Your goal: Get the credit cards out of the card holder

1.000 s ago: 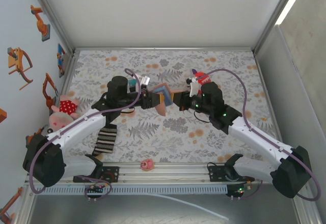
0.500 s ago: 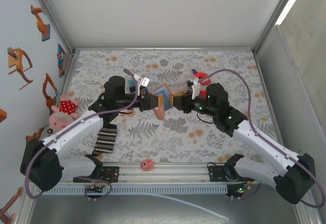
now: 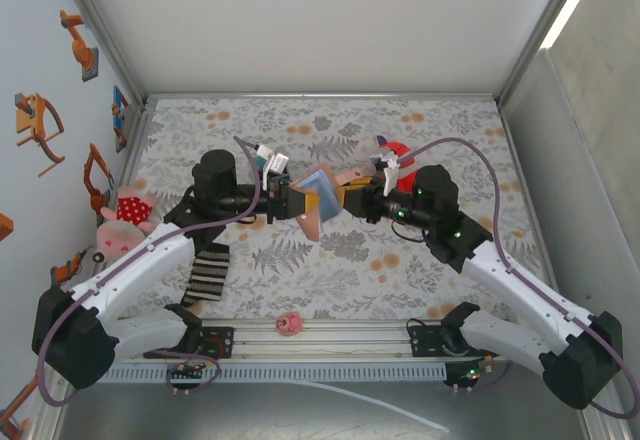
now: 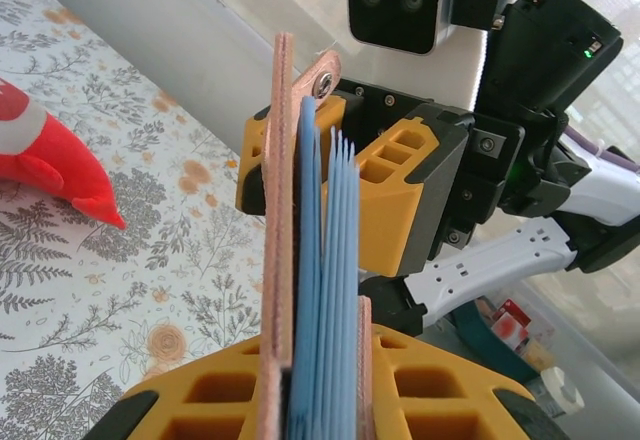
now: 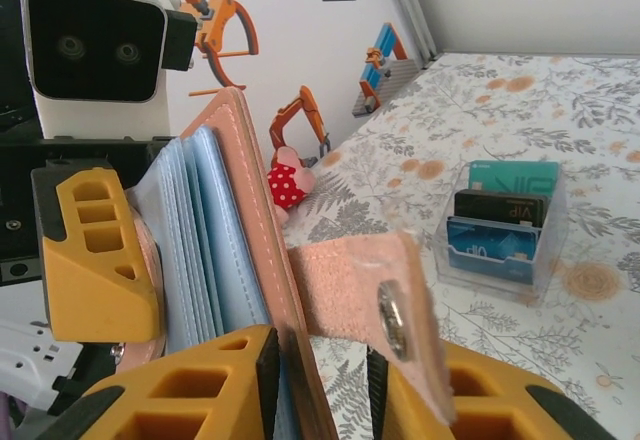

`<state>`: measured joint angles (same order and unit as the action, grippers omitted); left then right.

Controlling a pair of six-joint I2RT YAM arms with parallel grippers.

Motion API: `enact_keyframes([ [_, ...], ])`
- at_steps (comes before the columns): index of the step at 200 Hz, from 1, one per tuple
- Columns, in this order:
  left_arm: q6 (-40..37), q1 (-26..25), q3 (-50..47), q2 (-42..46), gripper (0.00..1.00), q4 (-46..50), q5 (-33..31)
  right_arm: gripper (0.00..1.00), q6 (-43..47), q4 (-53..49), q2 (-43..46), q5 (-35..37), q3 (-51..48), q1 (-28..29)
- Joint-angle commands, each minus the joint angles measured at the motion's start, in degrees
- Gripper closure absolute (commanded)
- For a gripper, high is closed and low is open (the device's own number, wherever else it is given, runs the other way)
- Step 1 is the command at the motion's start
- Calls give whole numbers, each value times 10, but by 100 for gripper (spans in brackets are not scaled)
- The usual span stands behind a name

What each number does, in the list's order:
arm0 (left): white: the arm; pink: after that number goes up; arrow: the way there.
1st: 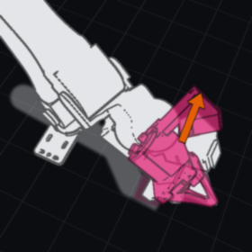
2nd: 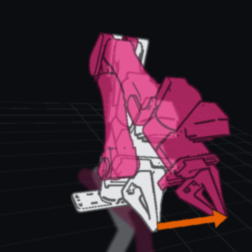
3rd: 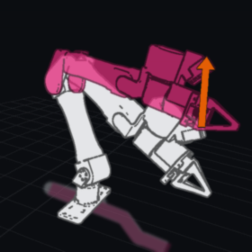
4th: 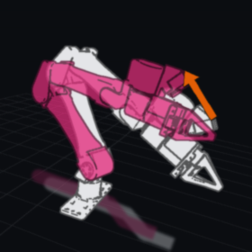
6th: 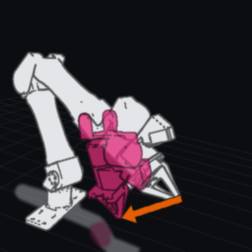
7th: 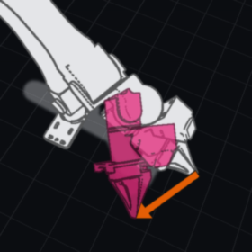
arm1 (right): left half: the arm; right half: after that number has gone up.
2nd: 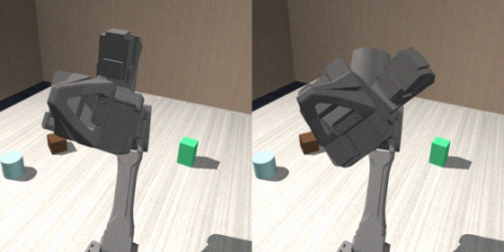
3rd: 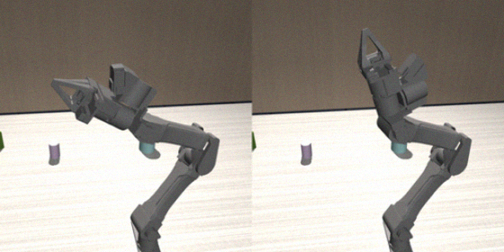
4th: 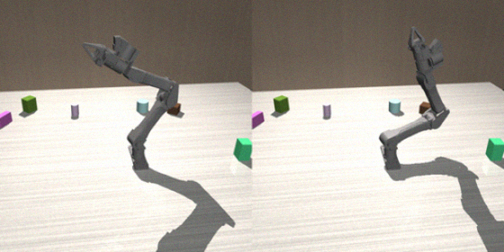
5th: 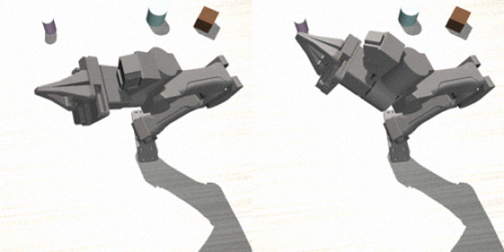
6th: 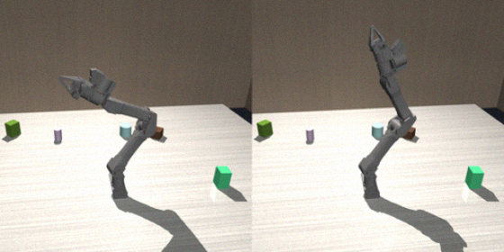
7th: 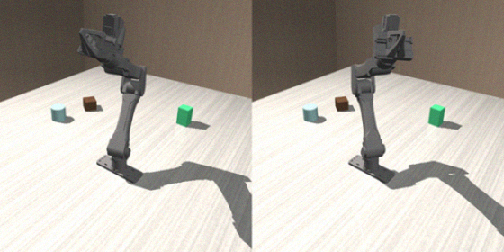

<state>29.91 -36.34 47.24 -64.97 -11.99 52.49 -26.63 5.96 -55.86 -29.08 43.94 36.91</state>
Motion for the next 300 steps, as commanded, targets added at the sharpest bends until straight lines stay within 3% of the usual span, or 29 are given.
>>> enact_keyframes([
  [1, -17, -1, 8, 19, 85, -22, 24, 70, -4, 26, 0, -31, -14, -2],
  [44, -17, -2, 7, 21, 85, -22, 24, 62, -14, 63, 11, -76, -33, -12],
  [105, -16, -3, 11, 18, 85, -25, 34, 62, -30, 102, -33, -148, -31, -15],
  [141, -8, -2, 11, 12, 82, -30, 34, 74, -29, 103, -39, -158, -28, -15],
  [156, -5, -2, 11, 10, 75, -27, 33, 89, -27, 98, -34, -151, -29, -16],
  [167, -3, -1, 11, 8, 63, -21, 29, 100, -26, 89, -26, -134, -30, -17],
  [178, 1, 1, 11, 4, 50, -12, 23, 100, -23, 76, -17, -111, -30, -18],
  [204, 11, 4, 8, -6, 33, 4, 20, 100, -25, 58, 8, -48, -33, -19],
  [300, 40, 4, 4, -52, 13, -2, -6, 100, -77, 90, 11, 48, -50, -19],
])
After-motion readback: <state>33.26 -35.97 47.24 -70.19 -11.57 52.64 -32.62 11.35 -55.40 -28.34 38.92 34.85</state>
